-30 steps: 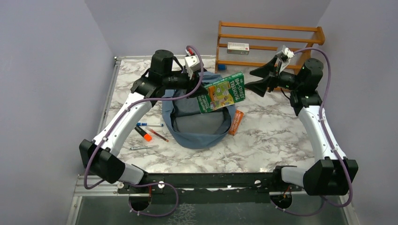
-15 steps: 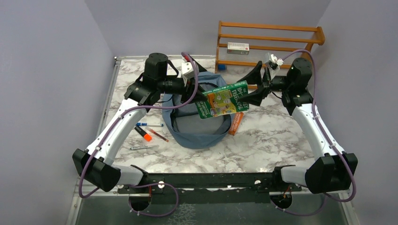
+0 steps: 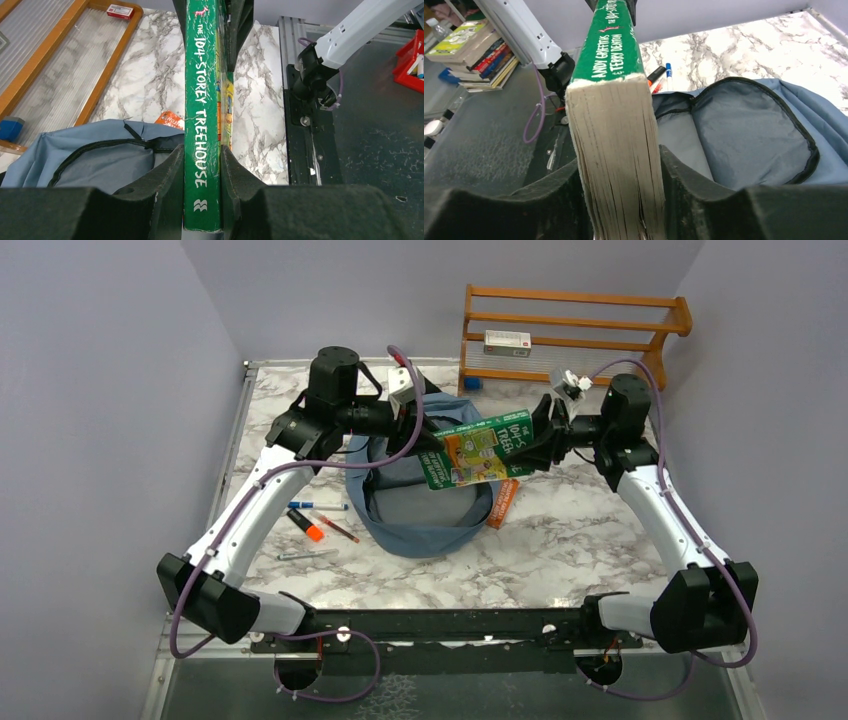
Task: Pack the student bag
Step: Pick up the book from the center of the board, then place the book in the student bag.
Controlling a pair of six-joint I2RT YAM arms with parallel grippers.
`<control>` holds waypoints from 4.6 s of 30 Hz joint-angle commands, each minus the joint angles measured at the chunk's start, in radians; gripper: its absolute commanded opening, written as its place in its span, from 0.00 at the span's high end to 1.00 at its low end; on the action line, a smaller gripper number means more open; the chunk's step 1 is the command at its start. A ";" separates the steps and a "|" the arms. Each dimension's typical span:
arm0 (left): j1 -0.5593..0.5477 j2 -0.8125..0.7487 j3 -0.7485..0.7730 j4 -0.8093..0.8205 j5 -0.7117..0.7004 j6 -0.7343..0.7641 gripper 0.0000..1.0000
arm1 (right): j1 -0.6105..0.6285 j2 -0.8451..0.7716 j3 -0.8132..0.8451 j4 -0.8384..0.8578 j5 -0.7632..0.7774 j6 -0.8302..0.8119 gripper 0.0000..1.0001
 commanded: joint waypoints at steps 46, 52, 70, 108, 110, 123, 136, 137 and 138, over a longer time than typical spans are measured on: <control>-0.223 0.229 -0.455 0.436 -0.996 0.410 0.22 | 0.005 -0.383 -0.118 -0.265 1.231 0.293 0.99; -0.249 0.312 -0.444 0.443 -1.063 0.468 0.25 | 0.005 -0.395 -0.140 -0.255 1.227 0.310 0.99; -0.258 0.416 -0.446 0.466 -1.212 0.530 0.27 | 0.005 -0.380 -0.152 -0.246 1.192 0.321 1.00; -0.262 0.370 -0.082 0.063 -1.578 0.222 1.00 | 0.004 -0.389 -0.219 -0.216 1.191 0.429 0.99; -0.262 0.376 -0.047 -0.004 -1.597 0.187 1.00 | 0.004 -0.377 -0.218 -0.215 1.184 0.437 0.99; -0.221 0.439 0.238 -0.354 -1.667 0.016 1.00 | 0.005 -0.366 -0.201 -0.254 1.229 0.454 1.00; -0.189 0.640 0.666 -0.605 -1.660 -0.140 1.00 | 0.005 -0.377 -0.157 -0.349 1.275 0.516 1.00; -0.187 0.657 0.682 -0.605 -1.656 -0.151 1.00 | 0.005 -0.380 -0.147 -0.364 1.272 0.532 1.00; -0.188 0.672 0.695 -0.610 -1.653 -0.160 1.00 | 0.005 -0.383 -0.136 -0.376 1.266 0.549 1.00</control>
